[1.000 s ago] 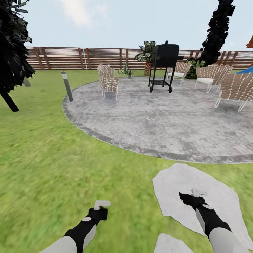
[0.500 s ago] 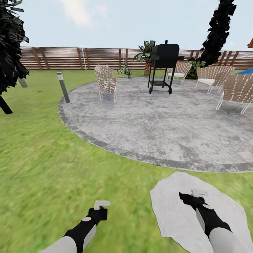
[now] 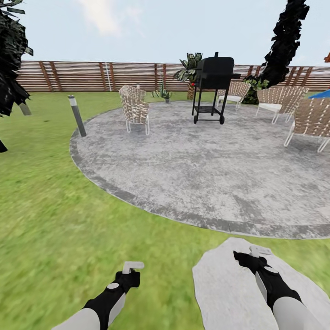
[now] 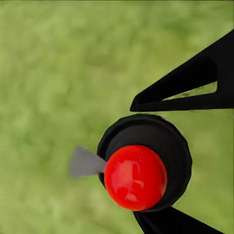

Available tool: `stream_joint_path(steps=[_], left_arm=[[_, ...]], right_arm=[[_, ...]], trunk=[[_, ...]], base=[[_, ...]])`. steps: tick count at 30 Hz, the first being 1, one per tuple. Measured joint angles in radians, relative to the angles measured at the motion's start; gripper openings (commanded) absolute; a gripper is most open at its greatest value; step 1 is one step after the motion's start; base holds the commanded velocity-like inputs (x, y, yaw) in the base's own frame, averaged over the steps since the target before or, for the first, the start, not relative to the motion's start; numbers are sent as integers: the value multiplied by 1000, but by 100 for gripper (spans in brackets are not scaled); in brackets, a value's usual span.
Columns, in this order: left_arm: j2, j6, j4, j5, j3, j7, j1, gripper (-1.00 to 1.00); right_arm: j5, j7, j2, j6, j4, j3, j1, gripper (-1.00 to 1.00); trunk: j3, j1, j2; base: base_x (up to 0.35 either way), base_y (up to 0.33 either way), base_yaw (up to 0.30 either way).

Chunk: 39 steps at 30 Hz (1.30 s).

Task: Pick up the pesticide atomizer in the garden and spray insectifuge to fully cover both potted plants in the garden.

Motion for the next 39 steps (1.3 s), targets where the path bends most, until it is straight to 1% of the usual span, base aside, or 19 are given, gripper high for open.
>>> stream_joint_path(steps=[39], left_arm=[[0,0,0,0,0,0,0,-100]], right_arm=[[0,2,0,0,0,0,0,100]], trunk=[[0,0,0]], base=[[325,-120,0]])
